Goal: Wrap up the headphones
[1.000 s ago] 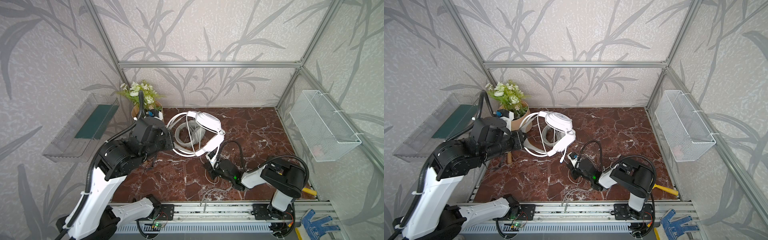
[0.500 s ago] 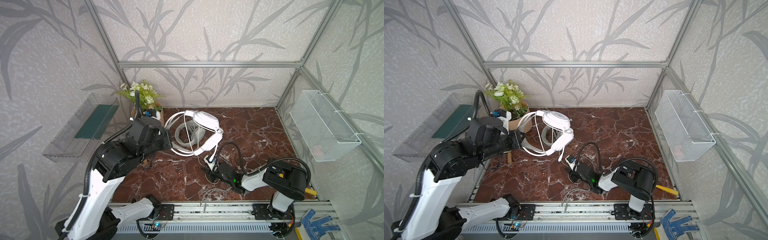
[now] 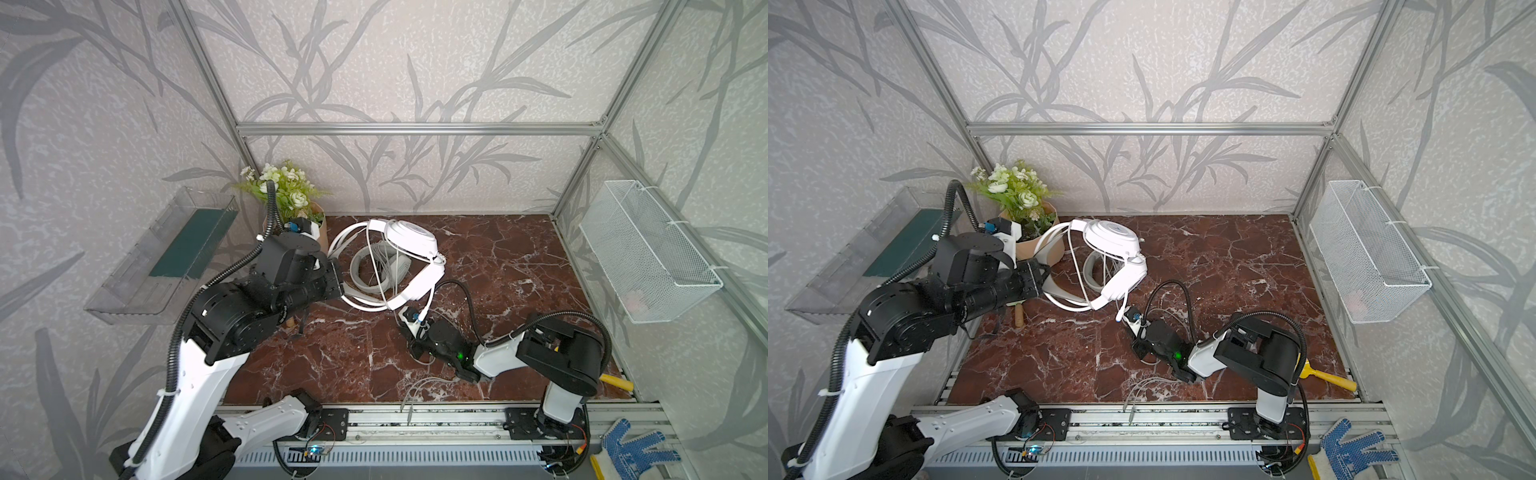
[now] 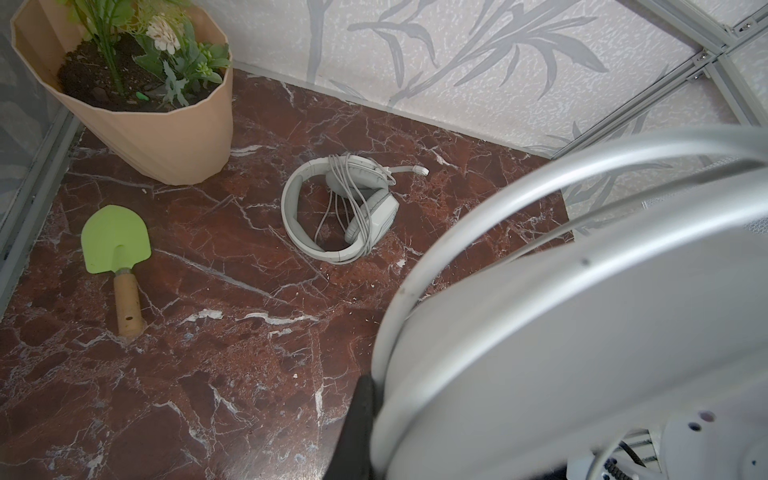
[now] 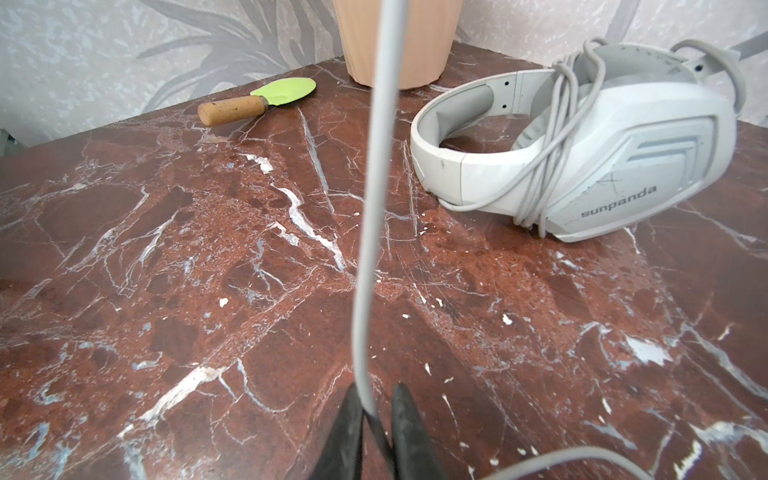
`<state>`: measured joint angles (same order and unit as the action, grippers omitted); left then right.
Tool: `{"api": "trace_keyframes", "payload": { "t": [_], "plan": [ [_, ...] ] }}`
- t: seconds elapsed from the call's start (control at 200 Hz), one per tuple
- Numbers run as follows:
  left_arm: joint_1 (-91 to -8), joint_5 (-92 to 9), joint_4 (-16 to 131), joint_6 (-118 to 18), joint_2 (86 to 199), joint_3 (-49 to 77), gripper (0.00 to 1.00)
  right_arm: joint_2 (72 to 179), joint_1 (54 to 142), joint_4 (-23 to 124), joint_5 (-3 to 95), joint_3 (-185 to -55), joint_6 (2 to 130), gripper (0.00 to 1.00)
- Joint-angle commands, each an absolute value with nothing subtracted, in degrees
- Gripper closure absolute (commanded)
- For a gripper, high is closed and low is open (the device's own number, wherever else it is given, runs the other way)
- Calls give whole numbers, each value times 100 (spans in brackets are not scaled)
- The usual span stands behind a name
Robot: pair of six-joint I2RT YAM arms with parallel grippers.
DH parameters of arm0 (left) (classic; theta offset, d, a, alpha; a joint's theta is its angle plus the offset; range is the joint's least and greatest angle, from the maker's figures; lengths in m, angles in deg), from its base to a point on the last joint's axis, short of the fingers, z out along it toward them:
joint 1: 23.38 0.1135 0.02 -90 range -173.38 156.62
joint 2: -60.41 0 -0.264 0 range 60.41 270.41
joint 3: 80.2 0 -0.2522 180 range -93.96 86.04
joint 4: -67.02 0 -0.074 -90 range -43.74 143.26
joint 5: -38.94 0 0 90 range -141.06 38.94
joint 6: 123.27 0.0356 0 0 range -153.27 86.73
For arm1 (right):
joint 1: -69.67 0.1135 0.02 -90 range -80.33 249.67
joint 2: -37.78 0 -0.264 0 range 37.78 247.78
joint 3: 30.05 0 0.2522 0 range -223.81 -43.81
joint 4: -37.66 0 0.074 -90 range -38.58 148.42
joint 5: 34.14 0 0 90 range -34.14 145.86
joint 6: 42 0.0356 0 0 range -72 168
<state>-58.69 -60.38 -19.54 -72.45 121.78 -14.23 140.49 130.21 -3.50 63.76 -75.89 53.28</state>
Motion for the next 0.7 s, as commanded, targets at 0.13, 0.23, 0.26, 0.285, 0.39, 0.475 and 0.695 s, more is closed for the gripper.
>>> {"api": "trace_keyframes", "payload": {
  "t": [0.13, 0.23, 0.26, 0.285, 0.39, 0.475, 0.695],
  "plan": [
    [-5742, -6029, -1574, -7370, 12095, -1477, 100, 13821, 13019, -548, 6202, -7351, 5457, 98],
    [-5670, -5999, -1610, -7379, 12140, -1486, 100, 13724, 13081, -597, 6191, -7217, 5503, 100],
    [-5649, -5979, -1620, -7392, 12152, -1486, 100, 13703, 13112, -619, 6207, -7180, 5512, 100],
    [-5634, -5959, -1619, -7395, 12158, -1486, 100, 13695, 13136, -642, 6224, -7154, 5520, 100],
    [-5573, -5885, -1591, -7397, 12171, -1468, 100, 13678, 13189, -739, 6239, -7090, 5538, 100],
    [-5535, -5873, -1598, -7380, 12193, -1465, 100, 13591, 13224, -791, 6218, -7047, 5547, 100],
    [-5350, -6017, -1666, -7248, 12282, -1446, 100, 12805, 13559, -260, 6211, -6932, 5416, 100]
  ]
}}
